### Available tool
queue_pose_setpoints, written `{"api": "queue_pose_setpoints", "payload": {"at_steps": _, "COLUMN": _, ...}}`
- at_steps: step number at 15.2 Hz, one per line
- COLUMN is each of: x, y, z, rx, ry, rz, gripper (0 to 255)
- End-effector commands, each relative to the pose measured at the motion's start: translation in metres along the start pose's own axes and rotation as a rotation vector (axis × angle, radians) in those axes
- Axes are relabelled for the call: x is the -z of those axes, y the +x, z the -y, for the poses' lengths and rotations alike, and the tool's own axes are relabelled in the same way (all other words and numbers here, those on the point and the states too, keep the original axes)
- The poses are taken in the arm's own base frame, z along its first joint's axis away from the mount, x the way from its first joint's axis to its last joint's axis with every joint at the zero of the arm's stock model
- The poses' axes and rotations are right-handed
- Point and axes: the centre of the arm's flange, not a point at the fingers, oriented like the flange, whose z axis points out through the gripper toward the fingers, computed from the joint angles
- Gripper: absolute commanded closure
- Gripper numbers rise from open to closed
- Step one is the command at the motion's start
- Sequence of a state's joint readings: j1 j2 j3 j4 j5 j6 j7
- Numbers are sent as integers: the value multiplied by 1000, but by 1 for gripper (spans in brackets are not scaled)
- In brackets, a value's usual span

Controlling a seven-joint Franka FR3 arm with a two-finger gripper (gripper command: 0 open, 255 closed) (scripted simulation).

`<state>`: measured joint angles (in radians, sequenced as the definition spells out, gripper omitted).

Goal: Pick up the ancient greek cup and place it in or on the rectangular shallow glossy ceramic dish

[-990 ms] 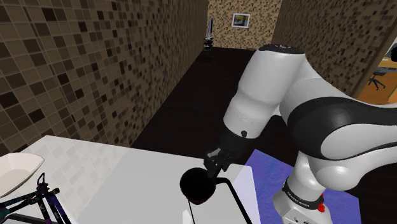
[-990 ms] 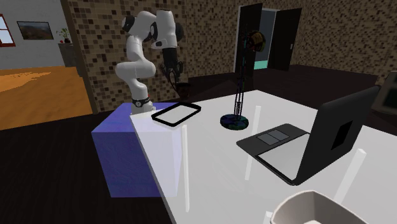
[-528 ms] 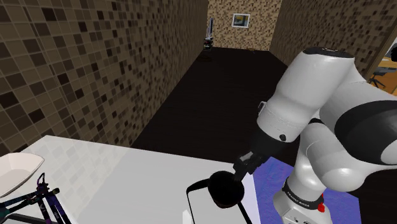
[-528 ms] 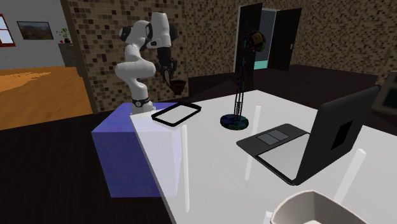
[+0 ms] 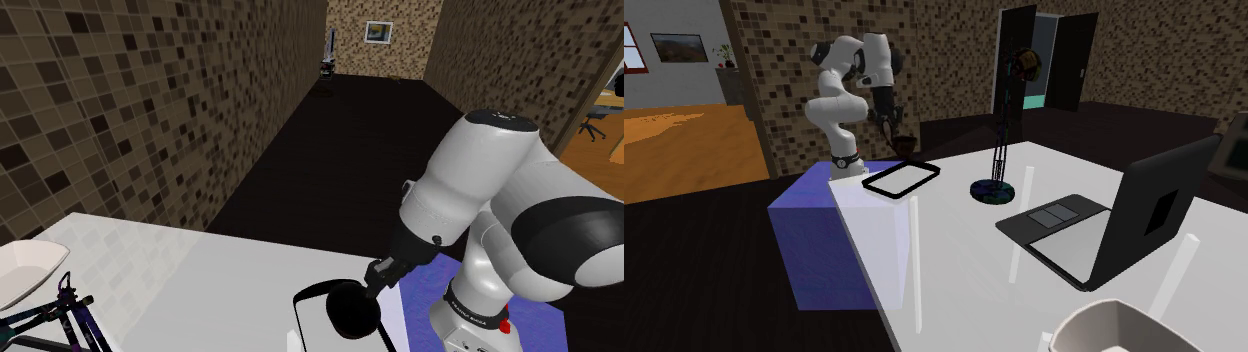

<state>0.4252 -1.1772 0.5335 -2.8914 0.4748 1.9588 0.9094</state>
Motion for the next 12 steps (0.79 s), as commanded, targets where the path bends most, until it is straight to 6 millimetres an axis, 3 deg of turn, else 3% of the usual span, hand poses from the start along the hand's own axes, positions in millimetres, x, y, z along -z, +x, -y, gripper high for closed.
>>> {"api": "queue_pose_setpoints", "payload": {"at_steps": 1, "x": -11, "y": -2, "z": -2, "rx": 0, "ry": 1, "rz": 0, "gripper": 255}}
{"api": "queue_pose_setpoints", "payload": {"at_steps": 7, "x": -42, "y": -7, "z": -7, "rx": 0, "ry": 1, "rz": 0, "gripper": 255}}
{"api": "queue_pose_setpoints", "payload": {"at_steps": 12, "x": -43, "y": -7, "z": -7, "rx": 0, "ry": 1, "rz": 0, "gripper": 255}}
